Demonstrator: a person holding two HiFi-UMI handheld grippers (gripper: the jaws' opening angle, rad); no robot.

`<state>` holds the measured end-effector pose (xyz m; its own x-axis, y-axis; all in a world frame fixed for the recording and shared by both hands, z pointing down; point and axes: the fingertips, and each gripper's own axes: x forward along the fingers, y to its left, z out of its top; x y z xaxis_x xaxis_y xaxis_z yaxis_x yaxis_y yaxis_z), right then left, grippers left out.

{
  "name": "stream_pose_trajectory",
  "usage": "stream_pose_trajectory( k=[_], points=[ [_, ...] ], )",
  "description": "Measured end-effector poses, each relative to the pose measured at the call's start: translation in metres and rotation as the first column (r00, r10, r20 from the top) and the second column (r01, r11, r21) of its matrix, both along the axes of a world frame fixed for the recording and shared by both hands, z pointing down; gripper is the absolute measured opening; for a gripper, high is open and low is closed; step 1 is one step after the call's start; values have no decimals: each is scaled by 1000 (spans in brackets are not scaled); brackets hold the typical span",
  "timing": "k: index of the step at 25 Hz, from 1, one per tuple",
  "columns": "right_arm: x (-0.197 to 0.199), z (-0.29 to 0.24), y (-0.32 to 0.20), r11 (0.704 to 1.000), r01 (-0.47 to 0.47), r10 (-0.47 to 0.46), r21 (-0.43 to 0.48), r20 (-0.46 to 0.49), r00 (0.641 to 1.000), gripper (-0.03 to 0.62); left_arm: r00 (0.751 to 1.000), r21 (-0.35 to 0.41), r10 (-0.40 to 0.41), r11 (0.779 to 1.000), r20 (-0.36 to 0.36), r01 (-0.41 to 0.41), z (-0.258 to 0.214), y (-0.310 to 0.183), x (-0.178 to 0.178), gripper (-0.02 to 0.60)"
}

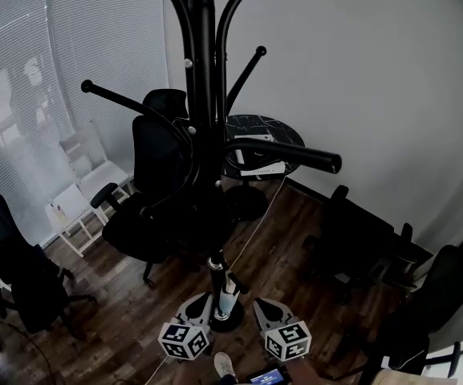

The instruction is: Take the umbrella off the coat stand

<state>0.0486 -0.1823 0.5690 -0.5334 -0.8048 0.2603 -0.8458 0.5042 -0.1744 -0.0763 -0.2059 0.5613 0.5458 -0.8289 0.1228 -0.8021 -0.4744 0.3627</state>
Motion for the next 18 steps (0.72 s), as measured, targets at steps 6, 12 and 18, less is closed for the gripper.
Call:
stream_pose_trajectory(
  k=[6,12,18],
  points=[
    [-10,7,-26,1000,5,-5,1,4,1000,12,998,-7,57,998,27,-57,10,-20,7,20],
    [-19,12,-44,1000,9,-10,24,40,999,12,993,7,113,994,30,-114,17,-40,7,20],
    [-31,11,-57,999,24,-25,45,33,999,13,976,-2,214,977,-27,-214,18,-54,19,21]
  ],
)
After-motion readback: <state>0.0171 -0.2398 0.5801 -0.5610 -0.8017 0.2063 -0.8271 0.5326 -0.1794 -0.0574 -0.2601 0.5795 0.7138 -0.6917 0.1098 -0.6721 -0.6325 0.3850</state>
